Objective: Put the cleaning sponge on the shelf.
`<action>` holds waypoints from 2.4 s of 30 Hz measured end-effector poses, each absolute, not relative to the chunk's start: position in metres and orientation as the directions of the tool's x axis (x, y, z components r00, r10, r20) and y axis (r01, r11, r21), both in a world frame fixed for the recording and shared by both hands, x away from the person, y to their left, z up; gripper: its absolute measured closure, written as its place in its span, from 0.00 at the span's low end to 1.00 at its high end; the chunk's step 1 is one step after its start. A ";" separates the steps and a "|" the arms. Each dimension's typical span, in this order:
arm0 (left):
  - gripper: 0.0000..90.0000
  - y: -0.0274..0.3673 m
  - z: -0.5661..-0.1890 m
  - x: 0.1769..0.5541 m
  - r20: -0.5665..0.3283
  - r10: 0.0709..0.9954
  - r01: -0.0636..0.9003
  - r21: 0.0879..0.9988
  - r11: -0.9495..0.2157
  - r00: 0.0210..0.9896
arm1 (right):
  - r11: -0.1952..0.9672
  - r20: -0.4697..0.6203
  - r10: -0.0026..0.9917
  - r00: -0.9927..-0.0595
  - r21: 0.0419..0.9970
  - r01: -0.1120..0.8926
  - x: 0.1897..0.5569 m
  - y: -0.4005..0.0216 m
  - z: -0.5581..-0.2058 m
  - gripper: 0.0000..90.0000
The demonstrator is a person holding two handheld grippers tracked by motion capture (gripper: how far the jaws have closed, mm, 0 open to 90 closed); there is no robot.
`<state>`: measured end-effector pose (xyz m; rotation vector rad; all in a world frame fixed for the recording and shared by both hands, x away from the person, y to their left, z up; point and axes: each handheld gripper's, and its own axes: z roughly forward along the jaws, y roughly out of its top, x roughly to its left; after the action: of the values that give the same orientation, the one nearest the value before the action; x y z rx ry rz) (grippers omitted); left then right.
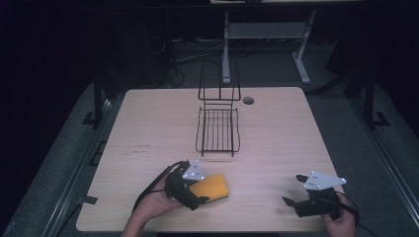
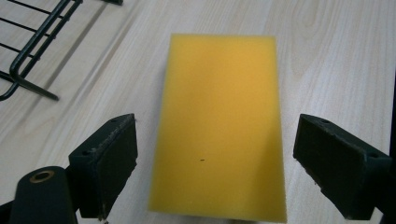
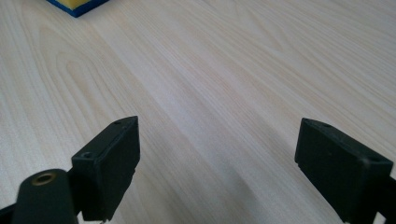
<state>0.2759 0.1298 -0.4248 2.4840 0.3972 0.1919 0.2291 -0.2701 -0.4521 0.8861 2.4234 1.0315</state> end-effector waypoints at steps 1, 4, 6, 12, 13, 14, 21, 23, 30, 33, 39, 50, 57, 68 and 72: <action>0.15 0.129 -0.425 0.276 0.041 0.330 0.244 0.590 -0.770 0.943 | 0.537 -0.080 0.669 -0.739 0.739 0.406 0.229 -0.270 -0.452 0.15; 0.15 0.127 -0.426 0.278 0.042 0.325 0.242 0.579 -0.779 0.945 | 0.536 -0.079 0.670 -0.738 0.740 0.406 0.229 -0.270 -0.452 0.15; 0.15 0.125 -0.427 0.278 0.045 0.324 0.241 0.574 -0.783 0.945 | 0.536 -0.080 0.669 -0.739 0.741 0.405 0.229 -0.270 -0.452 0.15; 0.15 0.119 -0.430 0.280 0.038 0.316 0.243 0.554 -0.796 0.948 | 0.536 -0.080 0.667 -0.740 0.742 0.403 0.229 -0.270 -0.452 0.15; 0.15 0.118 -0.431 0.281 0.039 0.314 0.241 0.552 -0.798 0.949 | 0.534 -0.077 0.669 -0.739 0.742 0.405 0.229 -0.270 -0.452 0.15; 0.15 0.117 -0.431 0.281 0.038 0.311 0.239 0.550 -0.800 0.950 | 0.533 -0.077 0.669 -0.739 0.742 0.406 0.229 -0.270 -0.452 0.15; 0.15 0.113 -0.435 0.282 0.038 0.308 0.242 0.532 -0.811 0.951 | 0.534 -0.078 0.668 -0.740 0.743 0.404 0.229 -0.269 -0.452 0.15; 0.15 0.112 -0.437 0.283 0.038 0.308 0.244 0.520 -0.818 0.951 | 0.535 -0.079 0.667 -0.741 0.742 0.403 0.229 -0.269 -0.452 0.15; 0.15 0.108 -0.440 0.284 0.030 0.302 0.247 0.501 -0.830 0.953 | 0.535 -0.078 0.667 -0.741 0.743 0.403 0.229 -0.269 -0.451 0.15; 0.15 0.107 -0.441 0.284 0.029 0.300 0.246 0.499 -0.831 0.954 | 0.535 -0.078 0.667 -0.741 0.743 0.403 0.229 -0.269 -0.451 0.15; 0.15 0.105 -0.442 0.286 0.022 0.300 0.252 0.487 -0.836 0.954 | 0.535 -0.079 0.667 -0.741 0.743 0.402 0.229 -0.269 -0.451 0.15; 0.15 0.102 -0.445 0.289 0.026 0.287 0.244 0.455 -0.856 0.958 | 0.535 -0.078 0.666 -0.742 0.743 0.402 0.229 -0.269 -0.451 0.15; 0.16 0.100 -0.445 0.290 0.025 0.286 0.244 0.451 -0.858 0.958 | 0.535 -0.081 0.665 -0.742 0.746 0.398 0.229 -0.269 -0.451 0.15; 0.23 0.099 -0.447 0.292 0.008 0.269 0.239 0.434 -0.869 0.963 | 0.535 -0.082 0.665 -0.742 0.746 0.396 0.228 -0.269 -0.451 0.15; 0.24 0.099 -0.446 0.292 0.010 0.266 0.236 0.429 -0.872 0.964 | 0.535 -0.084 0.665 -0.742 0.746 0.396 0.229 -0.269 -0.451 0.15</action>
<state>0.2922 0.0985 -0.4458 2.6780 0.3598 0.0946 0.2285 -0.2692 -0.4506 0.8734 2.4186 1.0433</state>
